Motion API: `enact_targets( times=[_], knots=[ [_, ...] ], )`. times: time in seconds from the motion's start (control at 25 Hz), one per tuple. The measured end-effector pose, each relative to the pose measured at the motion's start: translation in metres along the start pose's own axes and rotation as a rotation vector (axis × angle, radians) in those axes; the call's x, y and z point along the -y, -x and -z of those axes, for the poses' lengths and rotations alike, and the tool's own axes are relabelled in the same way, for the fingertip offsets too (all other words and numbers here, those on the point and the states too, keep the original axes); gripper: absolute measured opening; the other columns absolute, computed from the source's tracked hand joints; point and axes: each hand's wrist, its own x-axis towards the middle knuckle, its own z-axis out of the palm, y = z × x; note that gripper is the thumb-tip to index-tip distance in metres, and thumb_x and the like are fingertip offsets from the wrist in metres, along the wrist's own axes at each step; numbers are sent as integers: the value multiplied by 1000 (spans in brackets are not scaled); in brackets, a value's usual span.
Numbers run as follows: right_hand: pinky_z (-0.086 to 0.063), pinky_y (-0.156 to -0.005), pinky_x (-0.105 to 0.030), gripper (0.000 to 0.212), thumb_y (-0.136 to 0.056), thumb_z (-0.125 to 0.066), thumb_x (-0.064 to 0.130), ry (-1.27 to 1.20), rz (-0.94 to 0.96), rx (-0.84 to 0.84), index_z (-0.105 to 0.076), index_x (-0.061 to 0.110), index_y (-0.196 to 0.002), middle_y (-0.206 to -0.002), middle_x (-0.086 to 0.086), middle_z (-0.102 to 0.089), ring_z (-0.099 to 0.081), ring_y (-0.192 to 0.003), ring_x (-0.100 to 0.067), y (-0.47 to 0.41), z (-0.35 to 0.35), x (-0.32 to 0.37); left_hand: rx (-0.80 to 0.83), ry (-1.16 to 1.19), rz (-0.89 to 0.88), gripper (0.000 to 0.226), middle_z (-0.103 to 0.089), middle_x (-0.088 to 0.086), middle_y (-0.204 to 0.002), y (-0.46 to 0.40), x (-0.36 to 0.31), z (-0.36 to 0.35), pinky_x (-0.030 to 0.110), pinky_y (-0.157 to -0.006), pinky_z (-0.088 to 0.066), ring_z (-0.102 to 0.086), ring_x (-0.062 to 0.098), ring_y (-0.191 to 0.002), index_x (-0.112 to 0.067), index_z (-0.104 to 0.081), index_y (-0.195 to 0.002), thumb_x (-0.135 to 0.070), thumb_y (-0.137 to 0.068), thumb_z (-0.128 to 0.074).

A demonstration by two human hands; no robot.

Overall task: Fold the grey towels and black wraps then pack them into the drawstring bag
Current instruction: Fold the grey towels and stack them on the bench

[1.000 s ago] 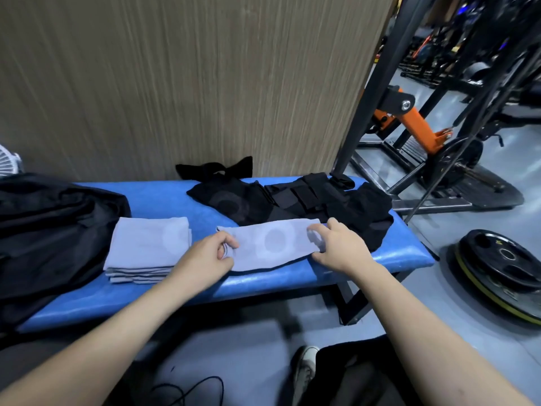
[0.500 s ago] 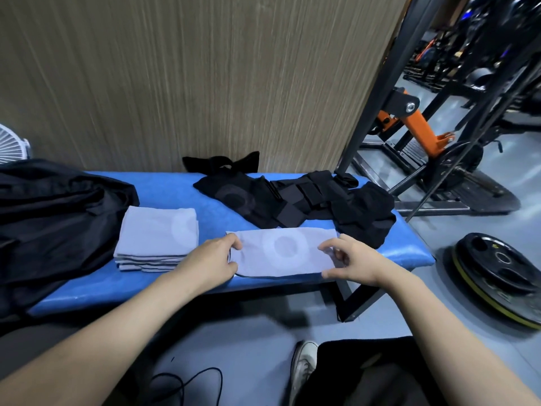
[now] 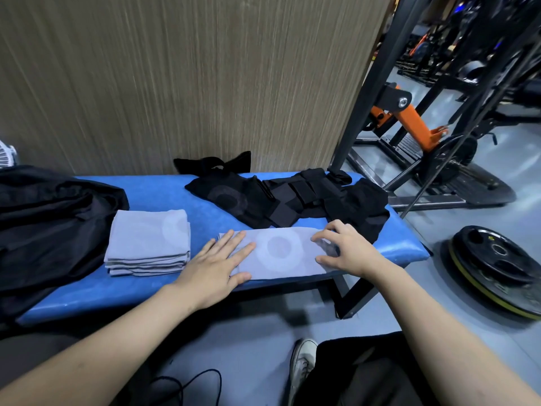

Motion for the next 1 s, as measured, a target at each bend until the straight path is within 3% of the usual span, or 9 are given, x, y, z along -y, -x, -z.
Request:
enact_targets(
  times=[0.12, 0.28, 0.44, 0.56, 0.76, 0.88, 1.0],
  knots=[
    [-46, -95, -34, 48, -80, -75, 49, -9, -40, 1, -58, 42, -125, -116, 7, -40, -41, -109, -17, 1, 2, -2, -12, -11, 14, 87, 21, -15, -162, -1, 0, -1, 30, -121, 11, 25, 7, -147, -45, 4, -155, -74, -73, 6],
    [-42, -96, -32, 74, -67, -83, 55, 5, -95, 68, -48, 47, -132, -115, 8, -38, -38, -110, -16, 7, 6, -5, -12, -38, 13, 88, 23, -13, -161, -3, -4, -2, 30, -118, 14, 27, 9, -147, -44, 7, -154, -76, -72, 4],
    [-41, -97, -32, 88, -64, -86, 44, 118, -74, 66, -40, 46, -139, -120, 9, -35, -36, -112, -16, 9, 4, -3, -6, -48, 2, 88, 21, -14, -162, -8, -4, -3, 34, -121, 10, 26, 9, -147, -45, 7, -154, -78, -72, 3],
    [-43, -92, -29, 77, -69, -83, 36, 73, -81, 62, -45, 46, -135, -114, 7, -36, -39, -107, -16, 8, 3, -3, -11, -37, -3, 88, 20, -14, -162, -9, -3, -3, 34, -122, 8, 26, 9, -147, -46, 6, -154, -79, -73, 1],
    [-42, -71, -14, 44, -83, -68, 13, -237, -142, 41, -59, 45, -112, -103, -3, -48, -54, -83, -19, 12, 10, -5, -28, -25, -14, 86, 17, -15, -163, -8, -1, -5, 32, -123, 8, 24, 7, -148, -47, 4, -154, -79, -74, -1],
    [-46, -75, -22, 45, -84, -59, 6, -354, -186, -37, -63, 44, -109, -104, -6, -60, -60, -83, -18, 11, 8, -6, -35, -22, -15, 86, 17, -16, -163, -9, 1, -5, 32, -123, 7, 24, 6, -148, -47, 4, -154, -79, -74, -1],
    [-48, -75, -31, 38, -88, -57, 2, -509, -206, -89, -68, 38, -96, -91, -1, -69, -60, -71, -15, 8, 8, -3, -38, -20, -12, 85, 17, -16, -163, -9, 1, -6, 32, -123, 7, 24, 6, -147, -47, 4, -154, -79, -75, -1]
  ],
)
